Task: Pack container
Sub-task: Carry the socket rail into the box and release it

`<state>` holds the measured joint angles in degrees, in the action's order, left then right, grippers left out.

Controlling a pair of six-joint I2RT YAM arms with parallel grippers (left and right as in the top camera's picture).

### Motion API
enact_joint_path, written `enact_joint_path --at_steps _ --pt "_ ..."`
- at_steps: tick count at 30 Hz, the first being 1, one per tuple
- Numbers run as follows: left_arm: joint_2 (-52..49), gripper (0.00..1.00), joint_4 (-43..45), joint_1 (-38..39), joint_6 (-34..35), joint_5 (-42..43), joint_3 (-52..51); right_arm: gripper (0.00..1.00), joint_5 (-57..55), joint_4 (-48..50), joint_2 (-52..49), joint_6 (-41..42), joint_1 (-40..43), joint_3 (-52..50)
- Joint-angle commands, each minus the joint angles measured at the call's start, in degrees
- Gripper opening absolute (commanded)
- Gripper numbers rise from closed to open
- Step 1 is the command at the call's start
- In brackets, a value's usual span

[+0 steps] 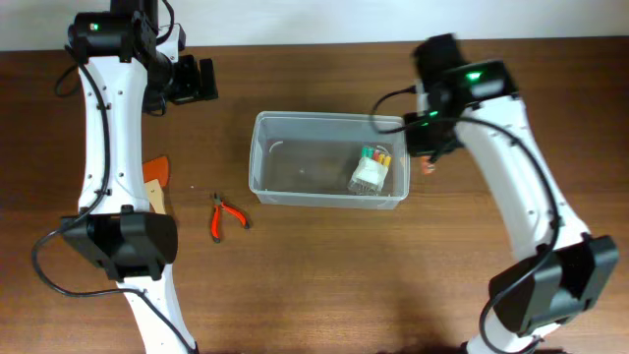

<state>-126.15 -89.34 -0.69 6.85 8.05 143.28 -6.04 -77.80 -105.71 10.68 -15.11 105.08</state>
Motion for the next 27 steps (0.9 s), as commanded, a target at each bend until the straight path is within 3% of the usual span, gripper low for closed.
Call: enact_joint_path --at_steps 1,8,27 --pt "0.26 0.99 0.11 -0.22 -0.52 -0.44 0.98 0.04 -0.02 0.48 0.11 4.96 -4.39 1.31" --pt "0.26 0.99 0.11 -0.22 -0.52 -0.44 0.98 0.04 -0.02 5.16 -0.55 6.6 -8.5 1.2" --pt "0.26 0.99 0.11 -0.22 -0.52 -0.44 0.98 0.05 0.0 6.03 -12.72 7.85 -8.46 1.2"
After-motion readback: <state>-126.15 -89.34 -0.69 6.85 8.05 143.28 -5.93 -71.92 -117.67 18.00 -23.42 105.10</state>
